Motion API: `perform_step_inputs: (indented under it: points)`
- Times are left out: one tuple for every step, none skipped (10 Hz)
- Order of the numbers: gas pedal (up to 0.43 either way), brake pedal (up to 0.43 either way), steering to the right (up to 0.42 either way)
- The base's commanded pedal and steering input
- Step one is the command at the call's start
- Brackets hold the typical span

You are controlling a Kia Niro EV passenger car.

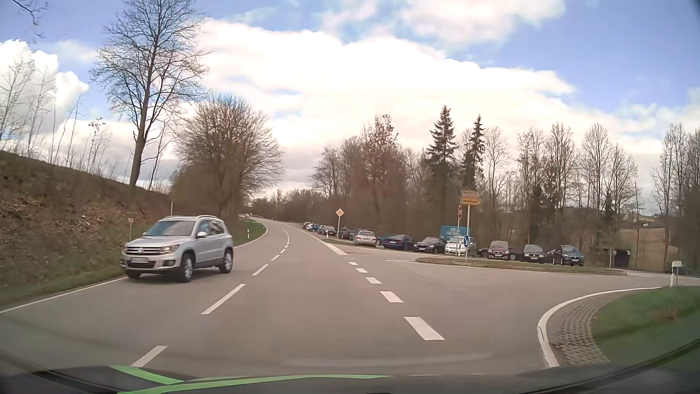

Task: Follow the waypoints while adhering to traffic rules and regulations

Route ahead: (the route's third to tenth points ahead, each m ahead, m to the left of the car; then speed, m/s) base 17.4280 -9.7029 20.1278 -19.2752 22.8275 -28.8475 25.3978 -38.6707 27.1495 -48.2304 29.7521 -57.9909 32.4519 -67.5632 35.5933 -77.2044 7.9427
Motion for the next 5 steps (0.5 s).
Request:
perform_step_inputs:
  points:
    - [0.000, 0.232, 0.126]
    - [0.000, 0.220, 0.141]
    - [0.000, 0.207, 0.154]
    - [0.000, 0.207, 0.169]
    - [0.000, 0.195, 0.186]
